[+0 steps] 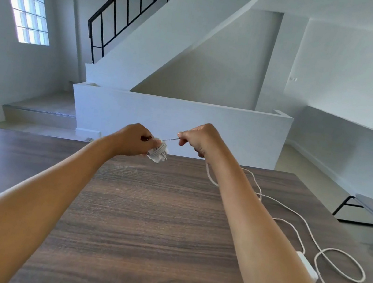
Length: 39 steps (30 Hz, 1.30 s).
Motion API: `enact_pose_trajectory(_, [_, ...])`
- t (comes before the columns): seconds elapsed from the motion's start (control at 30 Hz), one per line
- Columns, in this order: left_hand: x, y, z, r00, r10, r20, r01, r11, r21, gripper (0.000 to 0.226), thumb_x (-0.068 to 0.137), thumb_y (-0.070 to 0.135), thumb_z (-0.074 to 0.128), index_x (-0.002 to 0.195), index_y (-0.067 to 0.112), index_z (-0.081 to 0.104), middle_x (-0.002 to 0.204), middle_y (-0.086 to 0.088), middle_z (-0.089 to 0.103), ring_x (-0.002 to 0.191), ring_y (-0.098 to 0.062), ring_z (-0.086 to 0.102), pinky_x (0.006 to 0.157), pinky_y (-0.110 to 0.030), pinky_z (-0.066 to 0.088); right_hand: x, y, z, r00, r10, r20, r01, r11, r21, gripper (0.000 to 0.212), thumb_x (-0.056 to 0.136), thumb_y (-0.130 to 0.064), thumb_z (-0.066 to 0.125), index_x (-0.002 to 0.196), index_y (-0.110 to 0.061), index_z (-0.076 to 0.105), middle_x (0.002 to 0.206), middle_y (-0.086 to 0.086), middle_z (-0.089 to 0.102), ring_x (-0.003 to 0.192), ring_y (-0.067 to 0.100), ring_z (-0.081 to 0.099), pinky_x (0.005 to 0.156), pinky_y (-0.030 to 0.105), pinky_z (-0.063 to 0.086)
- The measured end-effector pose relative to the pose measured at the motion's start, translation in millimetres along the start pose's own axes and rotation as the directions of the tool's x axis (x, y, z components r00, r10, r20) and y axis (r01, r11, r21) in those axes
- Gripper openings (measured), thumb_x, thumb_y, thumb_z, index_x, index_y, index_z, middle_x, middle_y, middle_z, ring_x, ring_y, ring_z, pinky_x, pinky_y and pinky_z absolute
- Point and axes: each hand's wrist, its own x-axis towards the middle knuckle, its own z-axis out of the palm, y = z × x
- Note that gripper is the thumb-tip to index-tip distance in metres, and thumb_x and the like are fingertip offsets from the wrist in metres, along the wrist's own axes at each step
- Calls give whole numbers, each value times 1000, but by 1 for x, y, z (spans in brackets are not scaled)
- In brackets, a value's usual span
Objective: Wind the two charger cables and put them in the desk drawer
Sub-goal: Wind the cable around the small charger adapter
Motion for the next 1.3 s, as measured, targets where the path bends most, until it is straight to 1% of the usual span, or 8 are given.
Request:
enact_pose_trajectory(0.17, [4, 12, 8, 951, -129, -282, 124, 992, -34, 45, 96, 37, 46, 71, 2, 59, 63, -8, 57, 54, -19, 46, 47, -26, 33, -9, 0, 27, 1000, 1, 27, -5, 991, 132, 21, 81, -14, 65, 91, 2, 73, 66, 4, 53, 51, 16, 41, 50, 25, 35])
enact_pose_trajectory(0.3, [8, 10, 4, 883, -263, -390, 113, 924, -366, 45, 94, 36, 51, 80, -4, 69, 74, -14, 71, 67, -24, 65, 67, -36, 52, -17, 3, 43, 984, 37, 175, -82, 963, 255, 22, 90, -19, 57, 74, -10, 70, 58, 0, 45, 48, 13, 35, 47, 25, 29])
enact_pose_trajectory(0.43, [6, 24, -8, 903, -362, -231, 19, 572, -820, 32, 95, 24, 55, 74, 3, 66, 64, 1, 72, 64, -9, 69, 75, -26, 58, -20, 14, 46, 953, 42, 301, -155, 918, 365, 25, 94, -24, 54, 77, -11, 67, 57, -1, 39, 46, 9, 29, 45, 22, 23])
enact_pose_trajectory(0.67, [0, 40, -29, 953, -303, -27, 28, 177, -984, 21, 95, 19, 55, 85, 3, 63, 66, -5, 63, 59, -12, 57, 50, -16, 51, -8, 42, 46, 950, 10, 313, -145, 901, 410, 28, 96, -33, 55, 80, -13, 66, 57, -2, 35, 44, 7, 27, 42, 19, 21])
enact_pose_trajectory(0.83, [-7, 28, -37, 993, -91, 69, 97, 353, -931, 23, 93, 25, 55, 94, 3, 64, 75, -6, 60, 62, -12, 56, 55, -15, 53, 2, 57, 34, 976, 66, 207, -151, 892, 426, 29, 85, -36, 70, 69, -12, 67, 52, -2, 33, 39, 7, 25, 38, 18, 21])
enact_pose_trajectory(0.93, [-14, 25, -40, 988, 11, 153, 130, 464, -876, 41, 69, 39, 68, 90, 4, 66, 69, -4, 64, 60, -10, 59, 57, -15, 54, 10, 60, 21, 987, 91, 130, -136, 908, 397, 31, 76, -37, 78, 66, -9, 68, 48, 0, 29, 43, 12, 21, 40, 21, 21])
enact_pose_trajectory(1.07, [-20, 23, -38, 945, 86, 317, 191, 641, -743, 51, 66, 42, 67, 94, -1, 67, 72, -4, 66, 62, -8, 60, 59, -16, 53, 9, 50, 3, 996, 51, 70, -68, 960, 271, 34, 74, -34, 80, 82, -1, 73, 30, -15, 37, 46, 12, 27, 46, 23, 25])
enact_pose_trajectory(1.3, [-17, 24, -20, 930, 19, 367, 79, 965, -251, 41, 90, 40, 56, 87, 3, 73, 76, -5, 71, 67, -12, 62, 67, -21, 50, 8, 20, -10, 998, -66, -5, 66, 997, 32, 25, 73, -29, 81, 79, -5, 76, 67, 4, 59, 65, 15, 51, 61, 23, 40])
